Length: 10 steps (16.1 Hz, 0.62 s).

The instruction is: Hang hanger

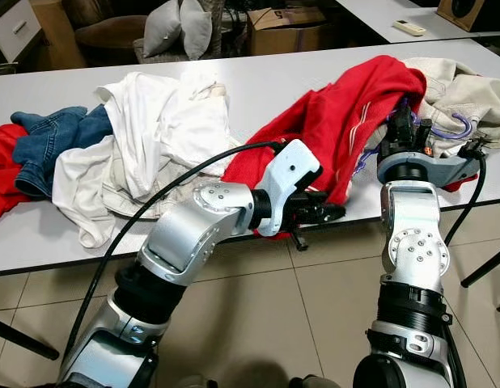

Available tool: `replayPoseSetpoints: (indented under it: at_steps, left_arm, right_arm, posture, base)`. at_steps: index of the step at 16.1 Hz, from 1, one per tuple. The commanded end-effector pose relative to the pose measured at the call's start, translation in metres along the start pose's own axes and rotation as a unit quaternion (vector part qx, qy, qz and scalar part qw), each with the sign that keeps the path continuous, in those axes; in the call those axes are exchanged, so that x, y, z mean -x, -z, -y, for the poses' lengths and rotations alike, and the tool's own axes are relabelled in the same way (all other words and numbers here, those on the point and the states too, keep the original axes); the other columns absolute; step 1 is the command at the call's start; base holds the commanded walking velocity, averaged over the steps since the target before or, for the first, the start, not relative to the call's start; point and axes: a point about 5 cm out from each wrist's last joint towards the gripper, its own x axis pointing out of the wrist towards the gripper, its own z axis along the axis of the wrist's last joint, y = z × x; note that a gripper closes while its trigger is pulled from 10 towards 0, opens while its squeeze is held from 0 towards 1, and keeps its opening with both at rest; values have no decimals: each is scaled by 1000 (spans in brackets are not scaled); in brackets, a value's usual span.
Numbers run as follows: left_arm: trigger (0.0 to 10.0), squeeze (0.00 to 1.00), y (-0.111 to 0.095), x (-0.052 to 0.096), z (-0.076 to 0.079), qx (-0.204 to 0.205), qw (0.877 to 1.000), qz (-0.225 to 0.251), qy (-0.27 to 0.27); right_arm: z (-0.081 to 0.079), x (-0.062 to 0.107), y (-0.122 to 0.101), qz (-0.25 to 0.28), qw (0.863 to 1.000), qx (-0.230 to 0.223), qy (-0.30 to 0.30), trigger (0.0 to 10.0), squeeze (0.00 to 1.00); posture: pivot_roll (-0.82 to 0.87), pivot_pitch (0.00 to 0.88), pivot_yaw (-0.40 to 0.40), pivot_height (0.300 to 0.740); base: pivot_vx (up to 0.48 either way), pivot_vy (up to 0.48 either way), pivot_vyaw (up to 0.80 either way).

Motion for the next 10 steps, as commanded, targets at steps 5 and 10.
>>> replayPoseSetpoints:
  at_steps: [5,10]
  left_arm:
    - [10000,1000,4,11,4,-14,1000,-16,18]
    - [10000,1000,9,28,-3,-10,1000,-18,0]
  right_arm:
    - [-20,-11,3,10,998,45,-31,10000,0]
    - [-21,-11,-5,17,998,42,-51,10000,0]
  posture:
    - [-74,9,31,740]
    - [-70,3,27,740]
  base:
    - [0,0,0]
    - [0,0,0]
